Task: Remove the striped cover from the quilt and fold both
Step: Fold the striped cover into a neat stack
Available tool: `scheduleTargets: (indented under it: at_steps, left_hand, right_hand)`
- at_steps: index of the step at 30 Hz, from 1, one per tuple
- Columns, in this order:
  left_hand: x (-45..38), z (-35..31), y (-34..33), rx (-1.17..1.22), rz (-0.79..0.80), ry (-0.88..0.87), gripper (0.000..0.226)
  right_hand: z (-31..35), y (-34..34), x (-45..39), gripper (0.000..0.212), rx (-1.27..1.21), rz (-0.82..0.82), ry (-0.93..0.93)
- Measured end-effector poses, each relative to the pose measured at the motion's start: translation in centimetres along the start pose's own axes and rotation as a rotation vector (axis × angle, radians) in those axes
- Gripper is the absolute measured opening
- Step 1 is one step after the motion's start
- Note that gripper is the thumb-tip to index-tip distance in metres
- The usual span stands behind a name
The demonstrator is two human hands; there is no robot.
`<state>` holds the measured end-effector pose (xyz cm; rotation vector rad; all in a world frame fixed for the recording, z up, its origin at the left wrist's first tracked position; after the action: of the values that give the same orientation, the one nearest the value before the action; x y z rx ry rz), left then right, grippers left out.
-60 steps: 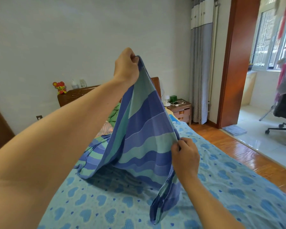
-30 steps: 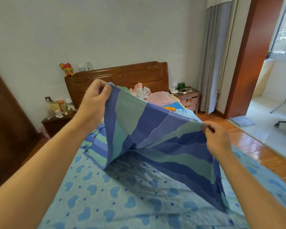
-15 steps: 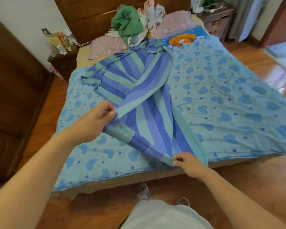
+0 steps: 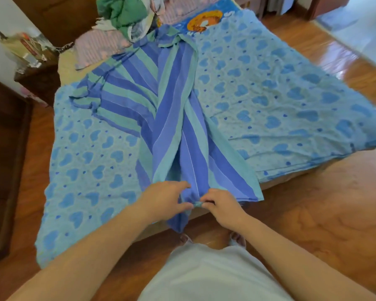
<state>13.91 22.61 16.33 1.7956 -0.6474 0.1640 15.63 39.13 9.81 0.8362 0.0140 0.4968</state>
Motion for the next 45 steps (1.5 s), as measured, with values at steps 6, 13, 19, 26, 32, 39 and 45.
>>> scheduleTargets:
  at_steps: [6,13,19,26,32,39,45]
  left_hand:
    - [-1.7,-1.4,-2.9,0.111,-0.139,0.102,0.023]
    - [-0.6,-0.9,-2.4,0.456,-0.364,0.239,0.029]
    - [-0.2,-4.2,5.2,0.422,-0.392,0.096,0.015]
    - [0.8,-9.1,15.3,0.111,-0.532,0.096,0.018]
    - [0.5,-10.7,19.0,0.096,-0.627,0.078,0.018]
    - [0.1,-11.6,19.2,0.114,-0.617,0.05,0.022]
    - [0.7,-10.9,19.7,0.15,-0.631,0.048,0.026]
  right_hand:
    - [1.3,2.2,-0.1,0.019,0.015,-0.063,0.067]
    - [1.7,3.4,0.4,0.017,-0.027,-0.263,0.061]
    - [-1.0,1.5,0.8,0.044,-0.235,-0.335,-0.068]
    - [-9.8,-5.0,3.4,0.098,-0.207,-0.116,-0.615]
    - [-7.1,-8.9,4.0,0.107,-0.667,0.193,-0.605]
    - [-6.8,-8.4,3.5,0.066,-1.301,-0.03,-0.72]
    - [-10.1,-6.8,3.6,0.034,-1.449,-0.232,-0.825]
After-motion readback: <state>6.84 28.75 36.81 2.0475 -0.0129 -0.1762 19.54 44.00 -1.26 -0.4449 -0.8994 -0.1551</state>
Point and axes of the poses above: each hand's wrist, its own x-axis away from the middle knuckle, its own y-axis out of the back of the hand, z = x × y, the point moved 6 cm from there along -x, towards the middle knuckle, and after that the axes turned 12 degrees about x, right-handed, at the moved point
